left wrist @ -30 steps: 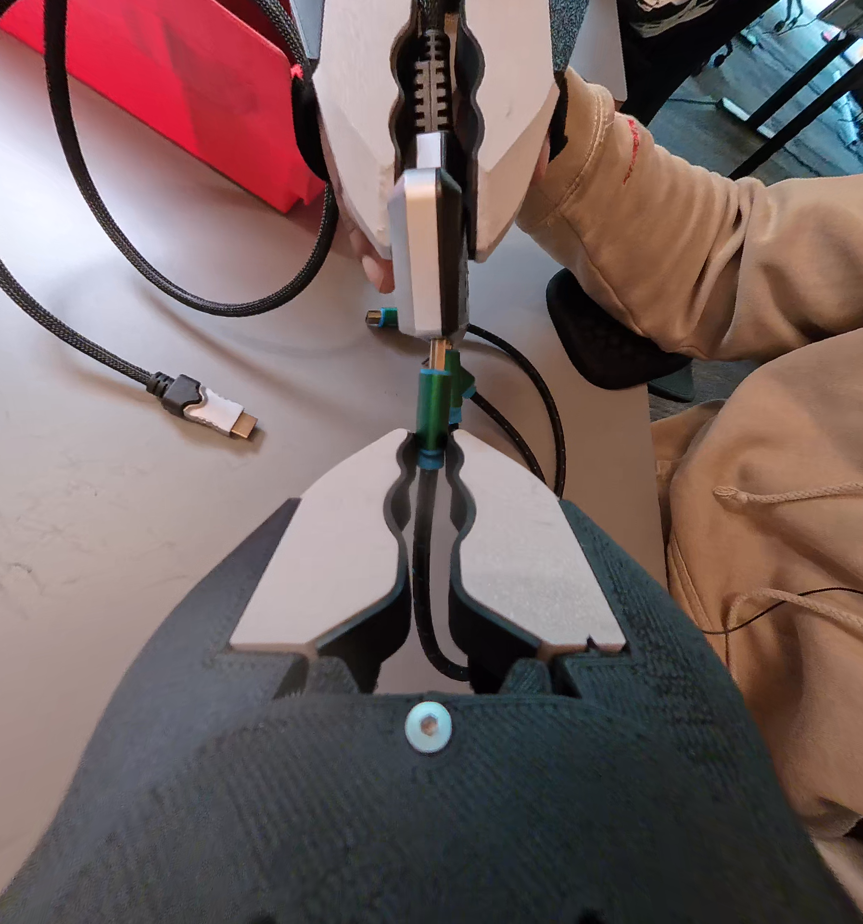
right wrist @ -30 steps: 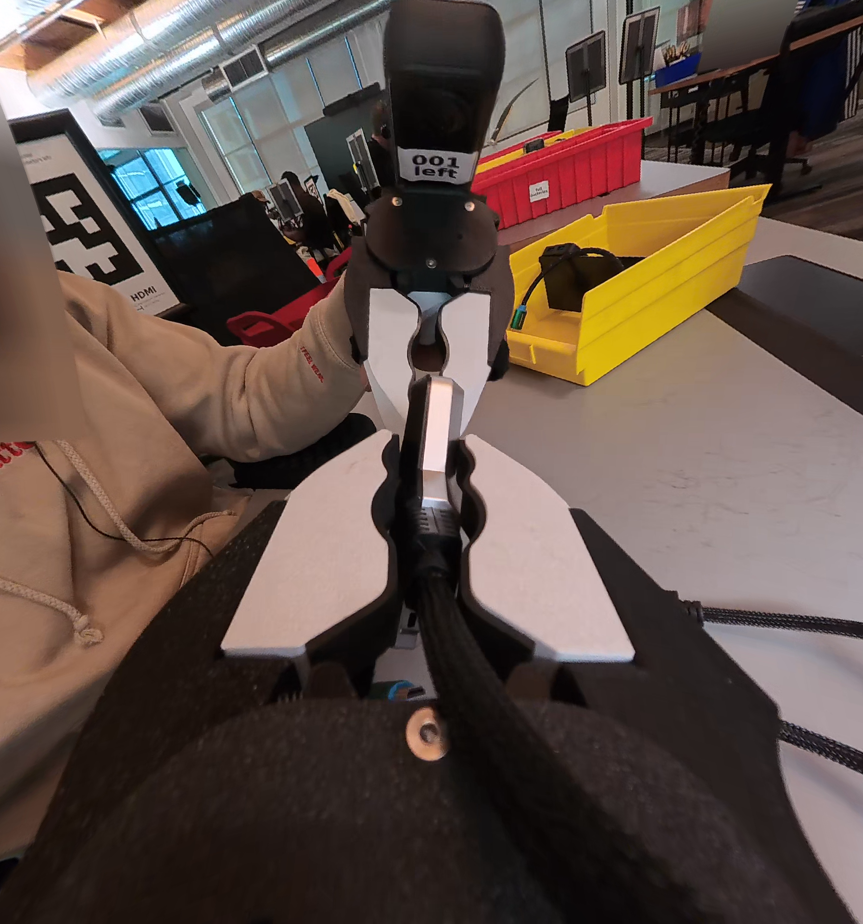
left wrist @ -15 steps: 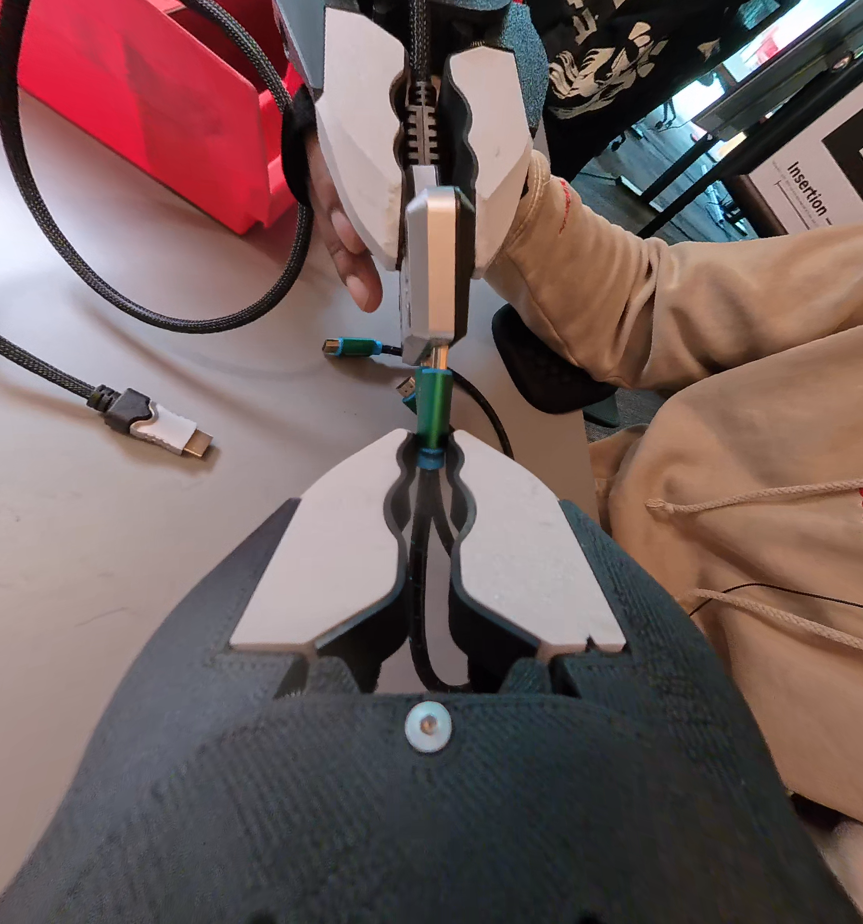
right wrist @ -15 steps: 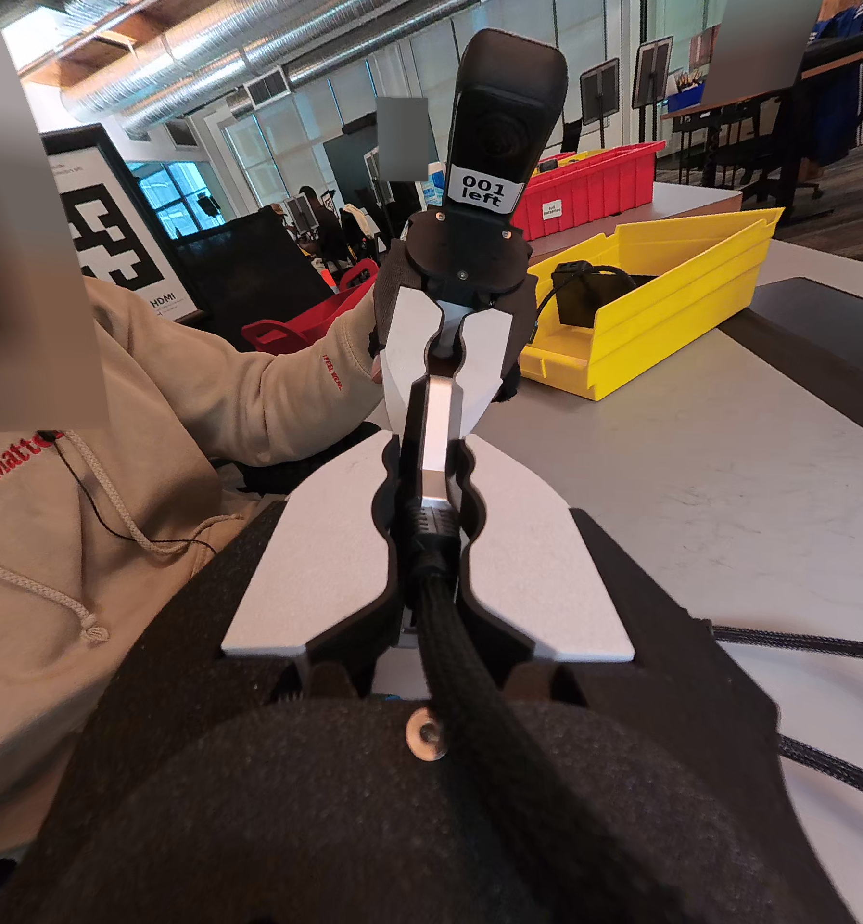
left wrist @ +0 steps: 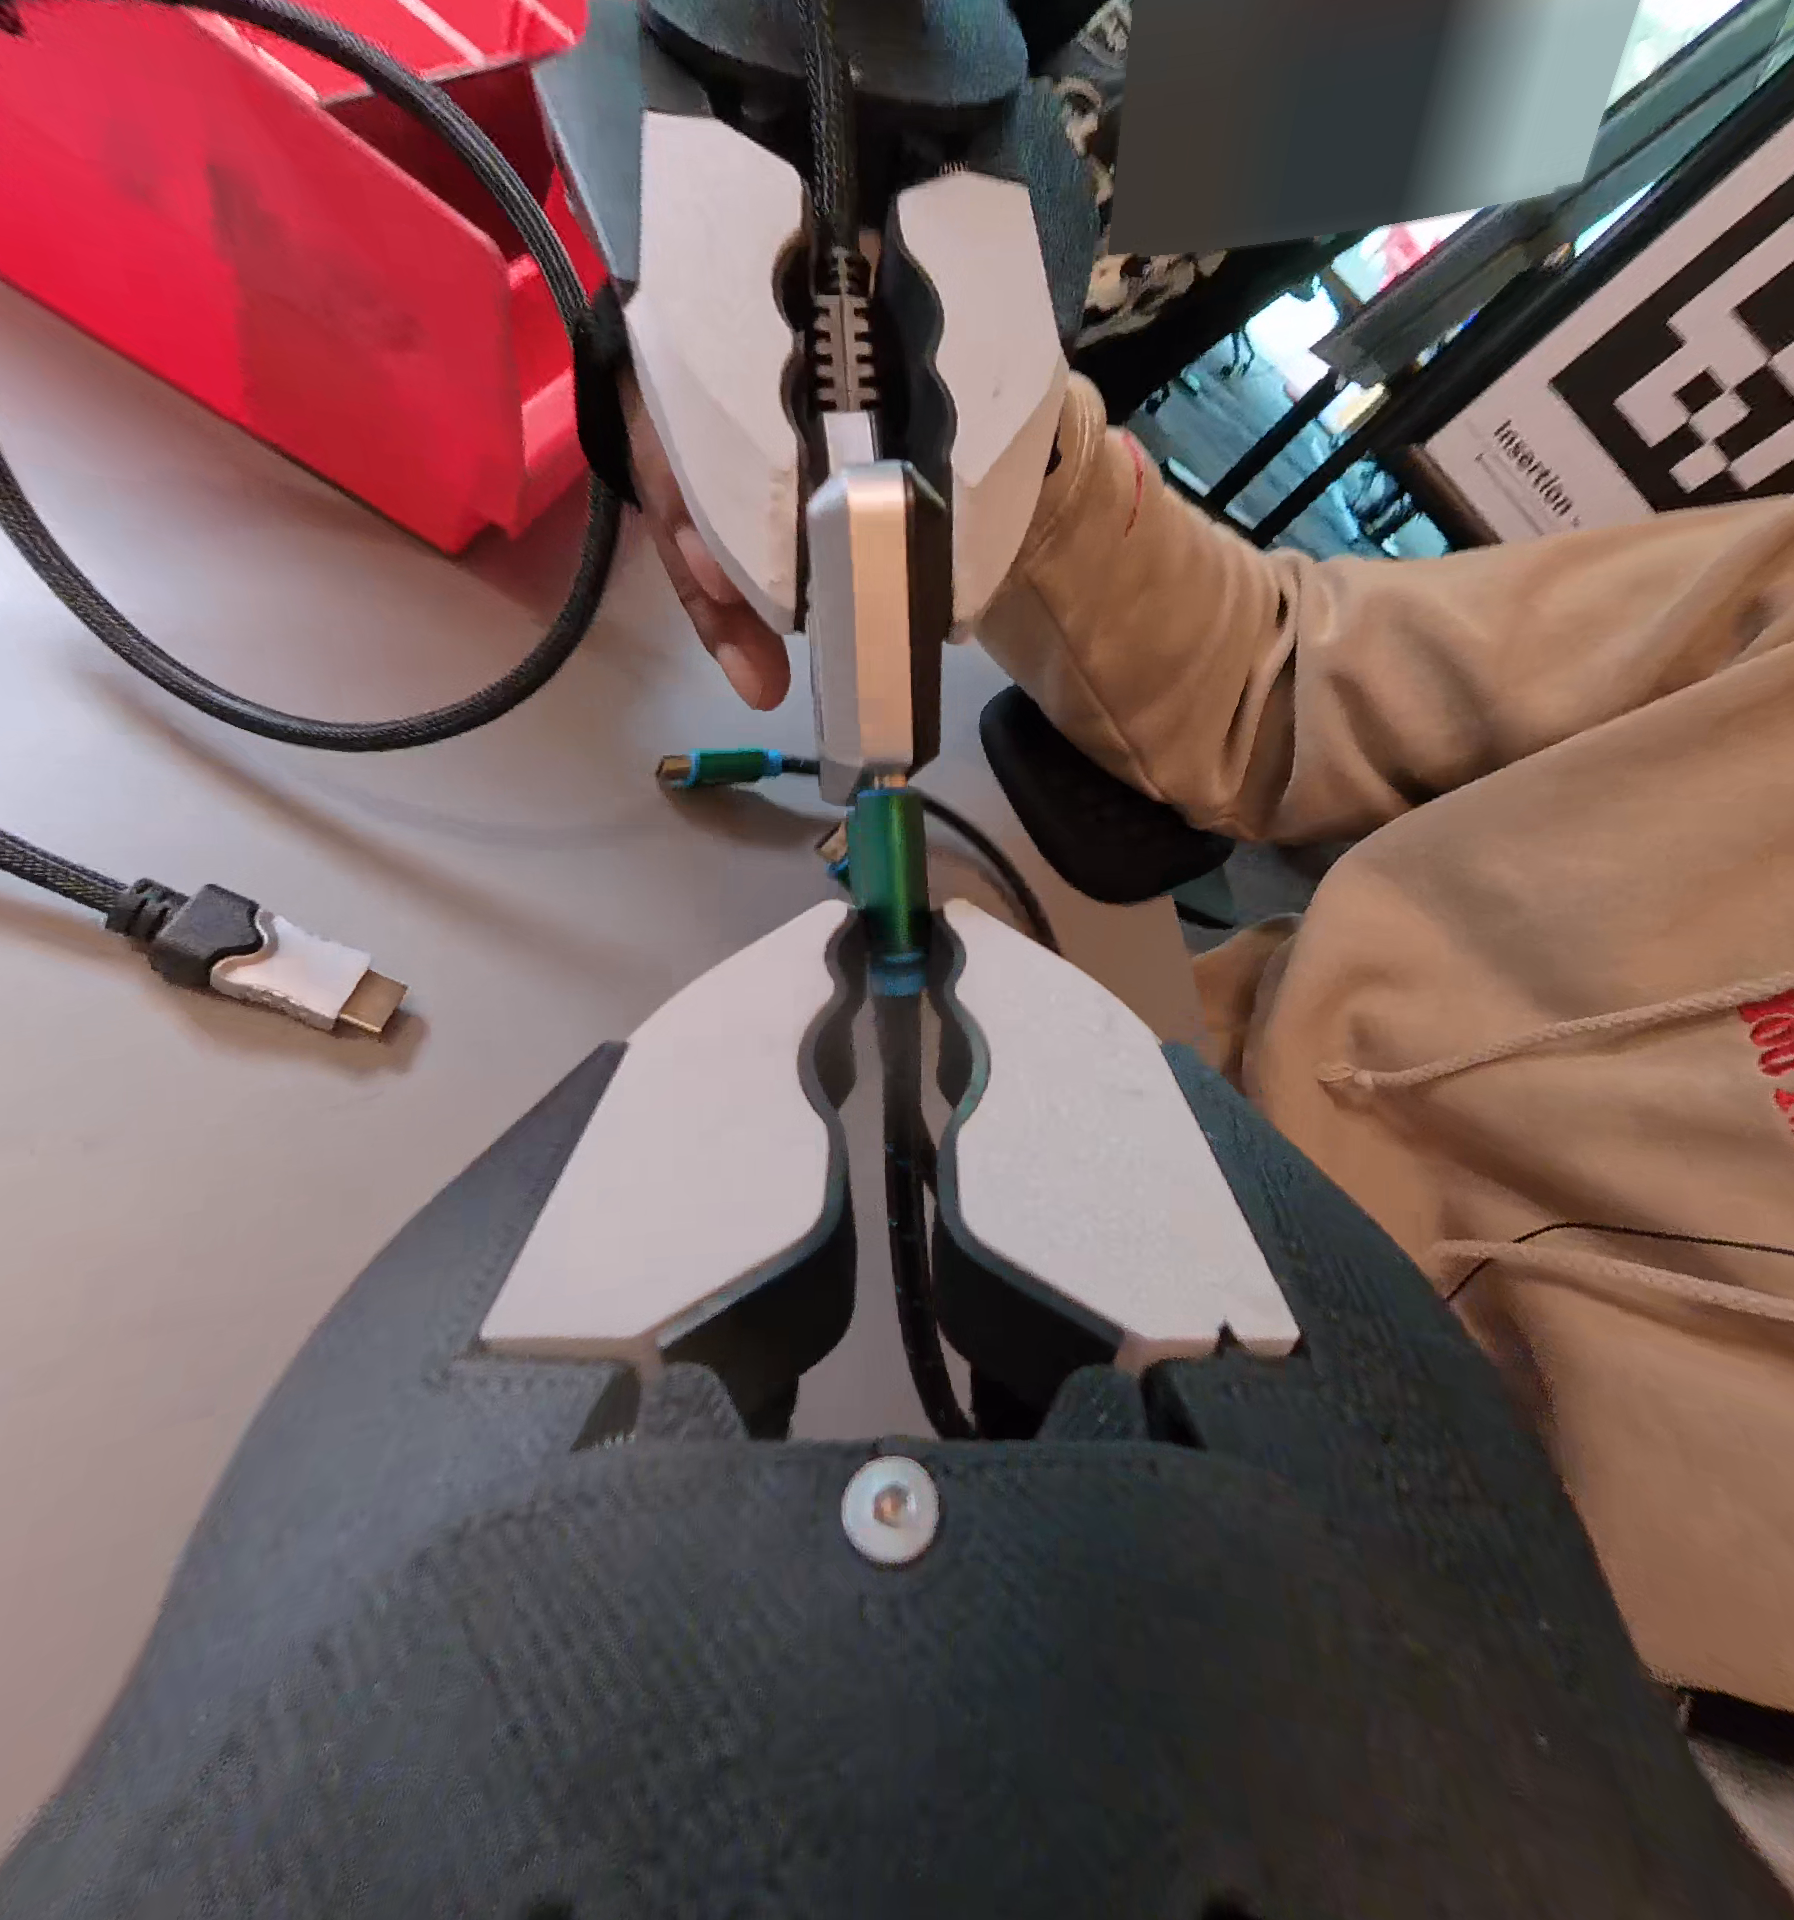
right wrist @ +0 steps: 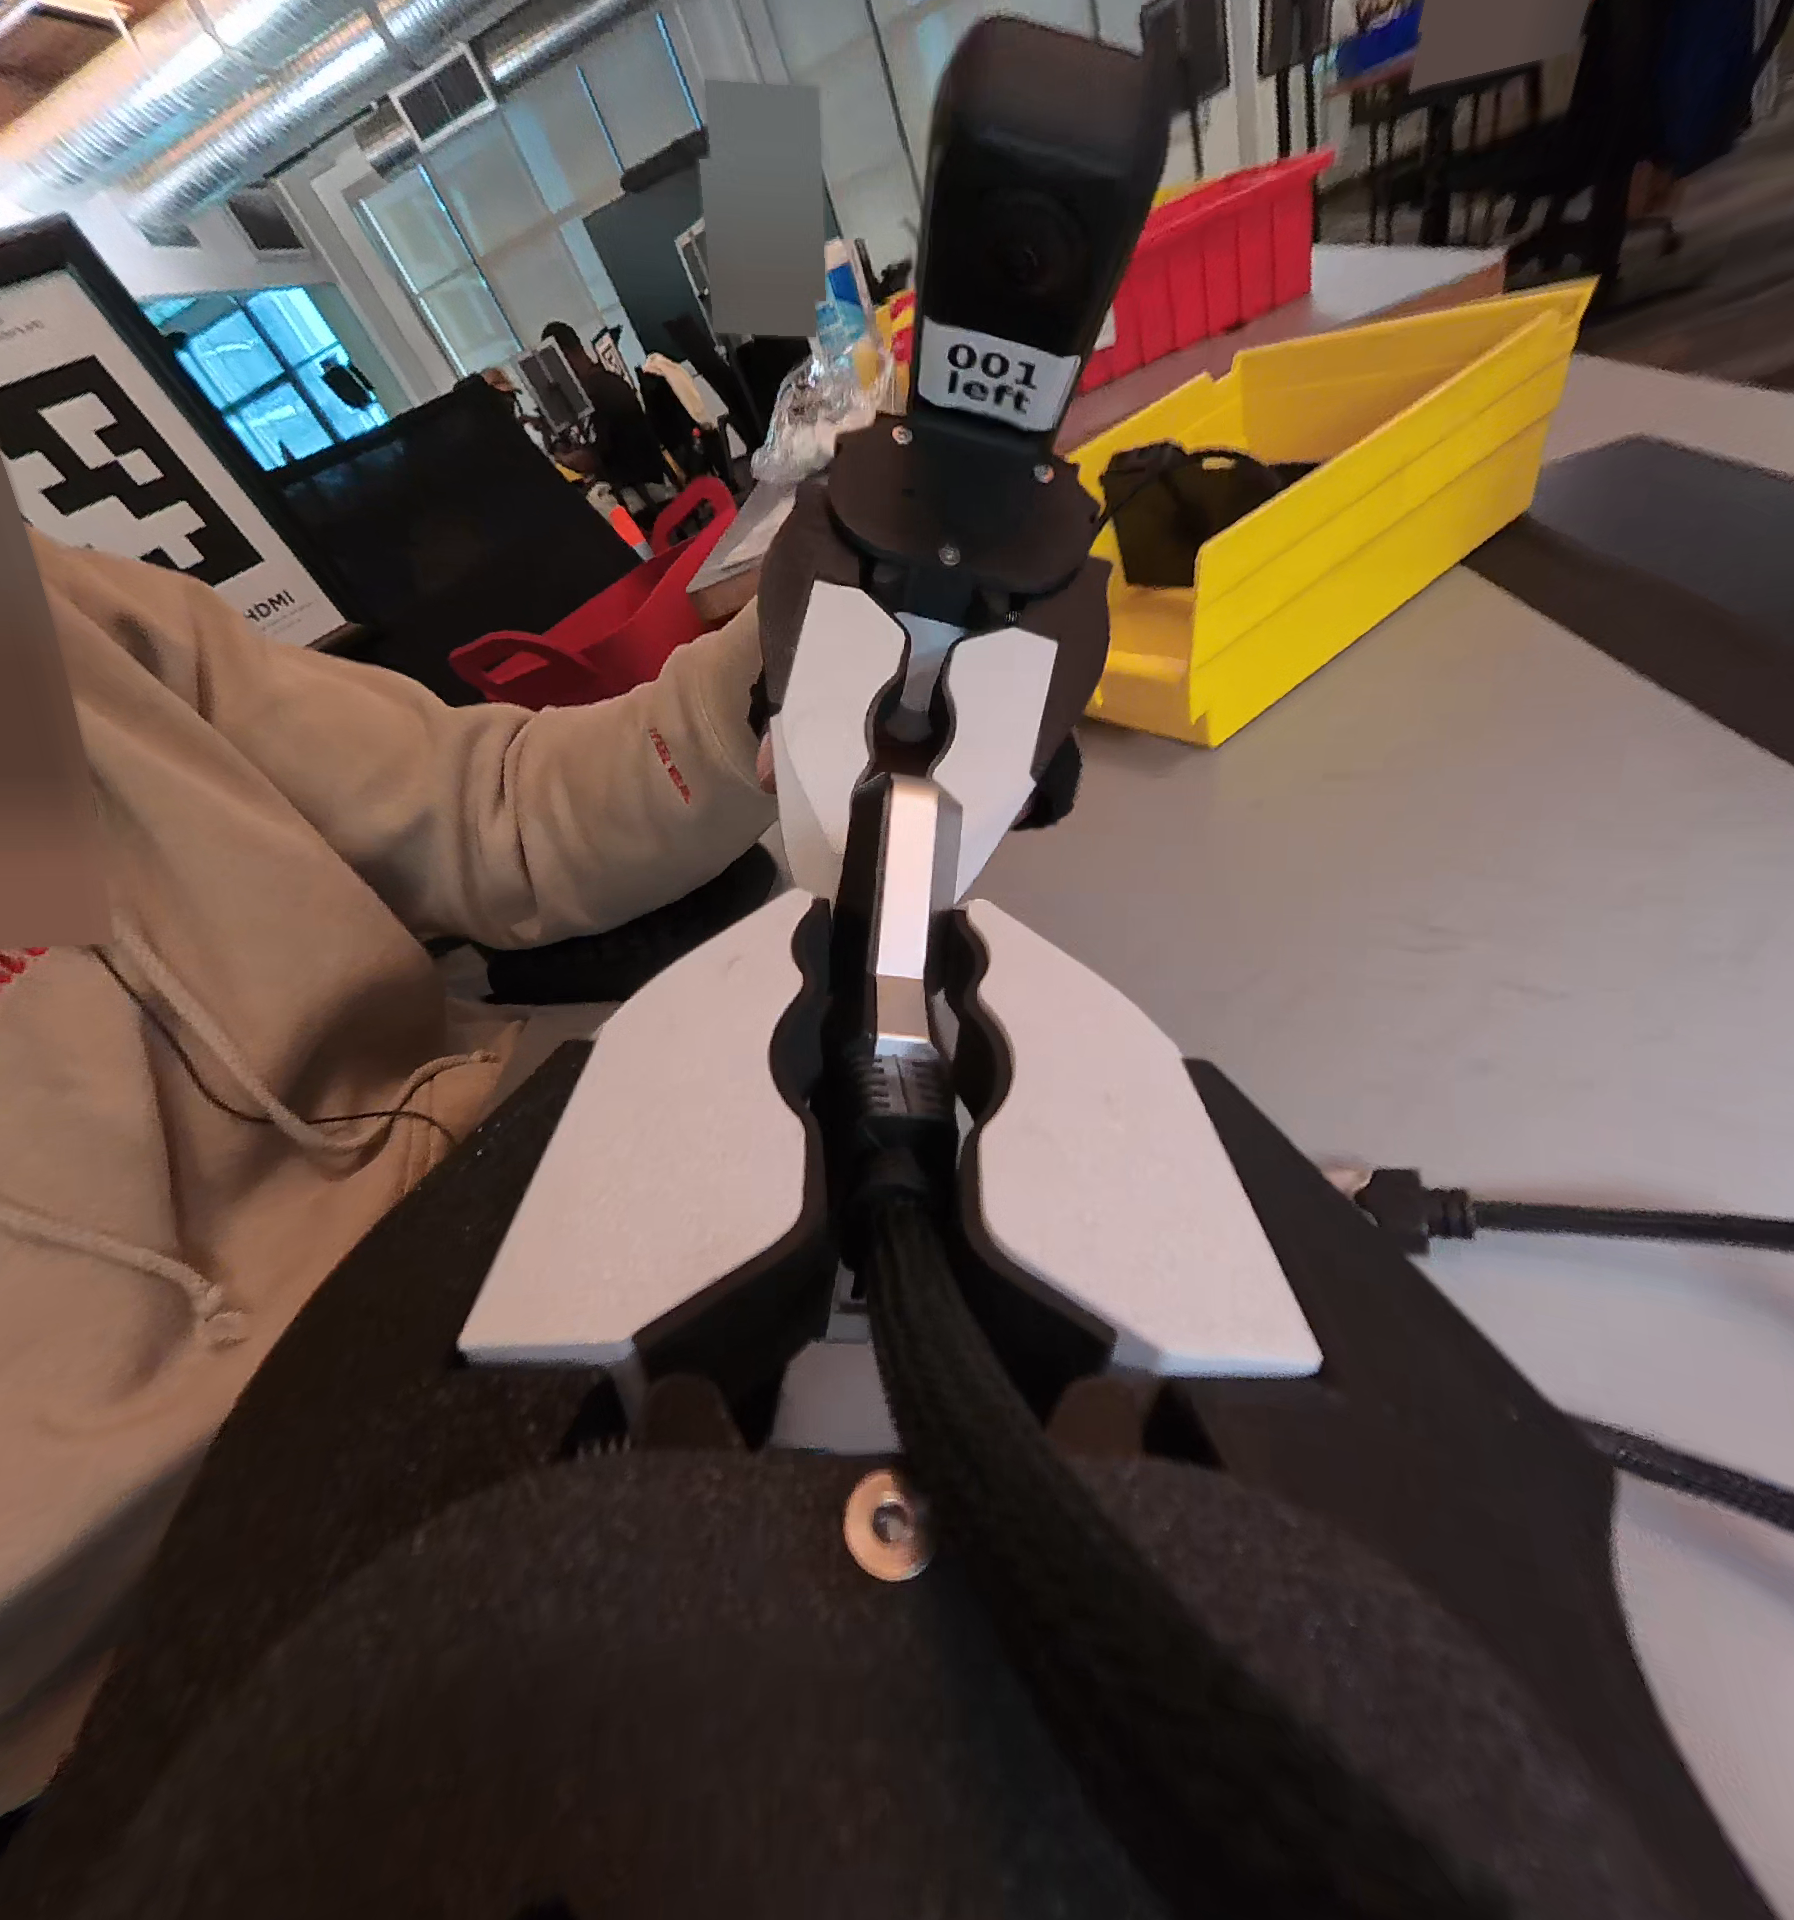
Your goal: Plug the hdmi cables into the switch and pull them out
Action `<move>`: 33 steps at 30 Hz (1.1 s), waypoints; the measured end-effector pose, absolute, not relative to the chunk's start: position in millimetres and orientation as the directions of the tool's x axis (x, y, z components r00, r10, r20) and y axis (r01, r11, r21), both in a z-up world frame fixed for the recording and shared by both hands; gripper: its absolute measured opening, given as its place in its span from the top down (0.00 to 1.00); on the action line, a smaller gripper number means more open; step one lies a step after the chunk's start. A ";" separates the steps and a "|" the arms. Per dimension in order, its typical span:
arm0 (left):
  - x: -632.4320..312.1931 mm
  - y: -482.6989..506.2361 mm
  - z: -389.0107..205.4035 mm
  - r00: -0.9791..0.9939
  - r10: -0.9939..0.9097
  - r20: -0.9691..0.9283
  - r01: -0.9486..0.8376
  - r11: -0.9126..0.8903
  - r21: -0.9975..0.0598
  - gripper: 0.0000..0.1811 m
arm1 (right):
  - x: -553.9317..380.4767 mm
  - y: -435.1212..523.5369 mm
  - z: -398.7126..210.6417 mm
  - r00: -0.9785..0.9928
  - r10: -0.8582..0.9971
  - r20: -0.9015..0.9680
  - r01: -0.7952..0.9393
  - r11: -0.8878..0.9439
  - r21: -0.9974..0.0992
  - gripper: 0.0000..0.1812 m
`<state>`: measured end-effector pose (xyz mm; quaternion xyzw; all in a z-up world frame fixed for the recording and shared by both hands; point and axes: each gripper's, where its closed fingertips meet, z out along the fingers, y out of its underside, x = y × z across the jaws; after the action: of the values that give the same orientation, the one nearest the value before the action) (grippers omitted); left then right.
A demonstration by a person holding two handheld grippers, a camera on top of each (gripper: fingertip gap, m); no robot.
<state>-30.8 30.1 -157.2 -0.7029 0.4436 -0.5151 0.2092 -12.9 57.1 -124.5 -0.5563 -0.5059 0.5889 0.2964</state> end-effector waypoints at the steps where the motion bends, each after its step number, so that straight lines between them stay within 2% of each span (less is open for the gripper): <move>1: -29.5 29.6 -161.1 0.077 -0.842 0.534 -0.422 -0.513 -0.748 0.94 | -12.7 56.8 -128.7 -0.207 0.905 -0.372 0.235 -0.323 -0.917 0.88; 5: -28.2 36.0 -158.5 0.061 -0.836 0.546 -0.367 -0.527 -0.766 0.94 | -14.0 61.0 -129.6 -0.190 0.897 -0.400 0.237 -0.354 -0.905 0.88; 8: -32.0 41.4 -168.0 0.114 -0.857 0.502 -0.403 -0.502 -0.765 0.93 | -19.6 63.9 -137.8 -0.136 0.916 -0.379 0.292 -0.328 -0.898 0.88; 10: -30.5 41.6 -166.7 0.116 -0.859 0.499 -0.393 -0.501 -0.771 0.87 | -23.1 60.1 -147.0 -0.123 0.912 -0.392 0.358 -0.327 -0.874 0.88; 13: -30.0 44.7 -176.3 0.157 -0.882 0.444 -0.432 -0.465 -0.772 0.85 | -24.8 60.6 -154.9 -0.084 0.913 -0.400 0.410 -0.334 -0.849 0.88; 16: -27.2 48.1 -172.1 0.153 -0.895 0.419 -0.398 -0.444 -0.803 0.90 | -22.3 60.0 -150.2 -0.080 0.912 -0.402 0.405 -0.339 -0.849 0.88; 18: -25.2 50.4 -168.4 0.141 -0.888 0.437 -0.355 -0.457 -0.815 0.90 | -20.8 61.2 -146.1 -0.054 0.928 -0.370 0.409 -0.317 -0.856 0.88; 20: -22.7 51.3 -166.1 0.129 -0.880 0.457 -0.323 -0.473 -0.820 0.82 | -21.7 57.9 -143.3 -0.049 0.941 -0.335 0.424 -0.284 -0.860 0.87; 22: -18.6 43.0 -160.6 0.062 -0.882 0.468 -0.309 -0.463 -0.831 0.87 | -25.3 52.2 -142.4 -0.055 0.948 -0.313 0.445 -0.257 -0.858 0.87; 24: -17.3 37.9 -160.6 0.037 -0.895 0.445 -0.328 -0.431 -0.841 0.88 | -27.5 48.1 -144.2 -0.047 0.958 -0.282 0.477 -0.226 -0.849 0.87; 30: -27.8 42.1 -125.5 0.029 -0.931 0.363 -0.195 -0.361 -0.912 0.89 | -12.3 52.9 -138.5 0.088 0.982 -0.166 0.488 -0.188 -0.852 0.75; 33: -30.4 42.1 -118.4 0.032 -0.937 0.348 -0.174 -0.348 -0.921 0.89 | -11.9 48.1 -138.8 0.108 0.981 -0.164 0.448 -0.195 -0.872 0.79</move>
<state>-30.4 42.1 -118.4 -0.6232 0.4456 -0.5343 0.3572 -11.9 48.1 -138.8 -0.6641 -0.5379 0.3957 0.3363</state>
